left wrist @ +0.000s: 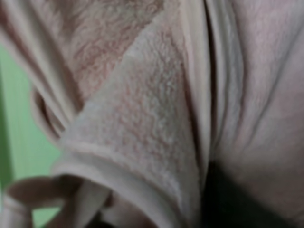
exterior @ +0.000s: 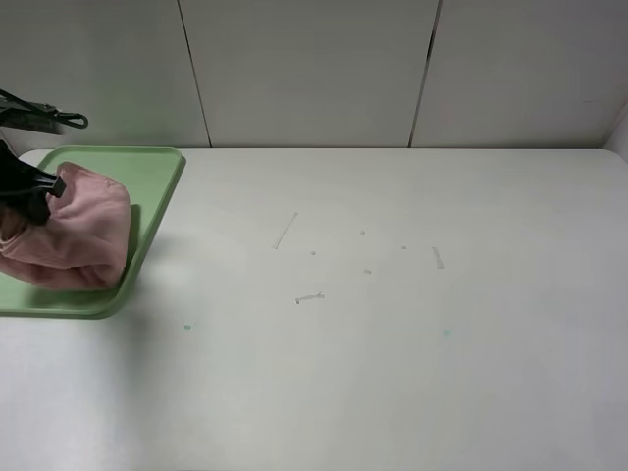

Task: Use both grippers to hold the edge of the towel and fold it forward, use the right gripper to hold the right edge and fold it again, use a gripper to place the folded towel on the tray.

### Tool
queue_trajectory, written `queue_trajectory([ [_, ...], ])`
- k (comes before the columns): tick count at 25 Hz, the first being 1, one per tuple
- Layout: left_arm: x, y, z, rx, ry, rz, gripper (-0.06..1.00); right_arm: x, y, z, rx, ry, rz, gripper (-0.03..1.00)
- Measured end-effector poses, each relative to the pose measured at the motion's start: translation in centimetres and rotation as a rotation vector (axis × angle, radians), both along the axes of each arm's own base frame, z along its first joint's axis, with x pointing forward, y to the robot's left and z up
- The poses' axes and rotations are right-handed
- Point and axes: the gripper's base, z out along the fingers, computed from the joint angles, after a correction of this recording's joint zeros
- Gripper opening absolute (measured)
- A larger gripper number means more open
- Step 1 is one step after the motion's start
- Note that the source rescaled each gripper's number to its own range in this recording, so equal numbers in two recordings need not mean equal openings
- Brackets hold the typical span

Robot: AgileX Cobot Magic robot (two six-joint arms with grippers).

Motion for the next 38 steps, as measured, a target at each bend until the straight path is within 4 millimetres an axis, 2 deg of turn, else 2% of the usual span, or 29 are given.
queue_trajectory([
  [1, 0.0, 0.0, 0.0, 0.000, 0.000, 0.000, 0.78, 0.0, 0.0, 0.0, 0.000, 0.000, 0.000, 1.00],
  [2, 0.0, 0.0, 0.0, 0.000, 0.000, 0.000, 0.86, 0.0, 0.0, 0.0, 0.000, 0.000, 0.000, 1.00],
  [3, 0.0, 0.0, 0.0, 0.000, 0.000, 0.000, 0.92, 0.0, 0.0, 0.0, 0.000, 0.000, 0.000, 1.00],
  [6, 0.0, 0.0, 0.0, 0.000, 0.005, 0.001, 0.98, 0.0, 0.0, 0.0, 0.000, 0.000, 0.000, 1.00],
  [13, -0.3, 0.0, 0.0, 0.000, 0.028, 0.004, 1.00, 0.0, 0.0, 0.0, 0.000, 0.000, 0.000, 1.00],
  [18, -0.5, 0.0, 0.9, 0.004, 0.004, 0.005, 1.00, 0.0, 0.0, 0.0, 0.000, 0.000, 0.000, 1.00],
  [29, -2.6, -0.4, 5.1, -0.011, -0.030, 0.036, 1.00, 0.0, 0.0, 0.0, 0.000, 0.000, 0.000, 1.00],
  [38, -5.1, -3.5, 9.3, -0.038, -0.094, -0.027, 1.00, 0.0, 0.0, 0.0, 0.000, 0.000, 0.000, 1.00],
])
